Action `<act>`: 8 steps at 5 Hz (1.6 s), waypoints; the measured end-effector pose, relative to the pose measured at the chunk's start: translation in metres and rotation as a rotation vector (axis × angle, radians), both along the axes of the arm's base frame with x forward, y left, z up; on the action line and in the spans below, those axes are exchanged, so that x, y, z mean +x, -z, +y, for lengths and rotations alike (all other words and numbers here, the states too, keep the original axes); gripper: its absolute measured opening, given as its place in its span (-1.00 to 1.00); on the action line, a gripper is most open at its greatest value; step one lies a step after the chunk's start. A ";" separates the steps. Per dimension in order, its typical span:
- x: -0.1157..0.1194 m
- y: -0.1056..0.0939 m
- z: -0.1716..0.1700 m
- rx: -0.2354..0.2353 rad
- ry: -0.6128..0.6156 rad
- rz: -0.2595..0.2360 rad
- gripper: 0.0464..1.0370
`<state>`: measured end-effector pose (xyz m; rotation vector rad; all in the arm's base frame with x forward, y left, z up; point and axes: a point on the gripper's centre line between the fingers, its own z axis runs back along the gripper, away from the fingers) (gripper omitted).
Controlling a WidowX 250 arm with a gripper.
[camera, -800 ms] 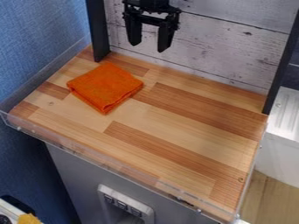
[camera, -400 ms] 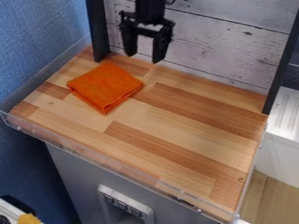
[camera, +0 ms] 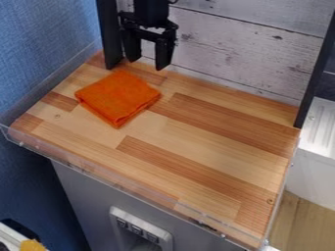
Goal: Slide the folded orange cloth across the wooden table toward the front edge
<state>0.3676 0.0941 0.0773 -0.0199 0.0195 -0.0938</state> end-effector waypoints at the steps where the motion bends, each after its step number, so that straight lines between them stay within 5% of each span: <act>1: -0.004 0.003 0.005 0.005 0.020 -0.036 0.92; 4: 0.001 0.000 0.019 0.034 0.065 -0.090 0.92; 8: 0.000 0.007 0.025 0.010 0.101 0.007 0.92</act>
